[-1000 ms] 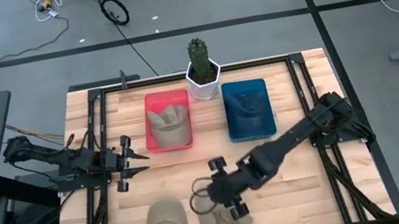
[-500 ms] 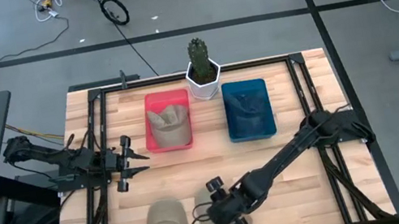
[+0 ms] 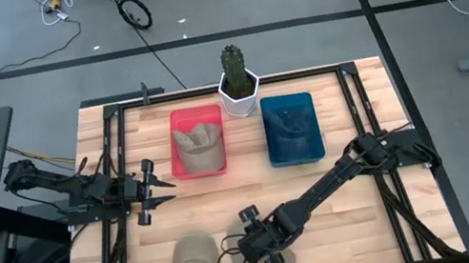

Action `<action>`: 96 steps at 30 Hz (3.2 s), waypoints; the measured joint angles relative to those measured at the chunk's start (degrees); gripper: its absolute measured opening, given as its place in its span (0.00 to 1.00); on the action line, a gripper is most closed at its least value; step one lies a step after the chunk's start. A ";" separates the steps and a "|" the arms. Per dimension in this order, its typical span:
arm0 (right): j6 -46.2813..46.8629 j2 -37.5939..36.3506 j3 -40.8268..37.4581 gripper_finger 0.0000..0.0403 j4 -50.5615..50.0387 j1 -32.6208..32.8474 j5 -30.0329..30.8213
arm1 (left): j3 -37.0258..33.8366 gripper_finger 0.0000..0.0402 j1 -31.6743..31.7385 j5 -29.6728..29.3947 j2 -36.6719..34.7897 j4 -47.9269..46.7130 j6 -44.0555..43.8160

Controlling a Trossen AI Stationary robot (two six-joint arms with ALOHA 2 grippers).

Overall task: Pick & Place hat
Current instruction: Put the right brown cap into the red bin

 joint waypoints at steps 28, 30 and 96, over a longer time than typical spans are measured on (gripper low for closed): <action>-2.34 -13.56 -0.26 0.00 -1.48 -9.48 7.67 | 0.01 0.34 0.00 0.01 -0.02 0.07 0.00; -4.04 -14.36 -0.26 0.00 -0.32 -11.88 7.70 | 0.00 0.34 0.00 0.01 0.00 0.07 0.00; -25.25 5.84 0.04 0.01 30.73 -45.20 -9.46 | 1.84 0.34 -0.02 0.02 0.00 1.53 4.44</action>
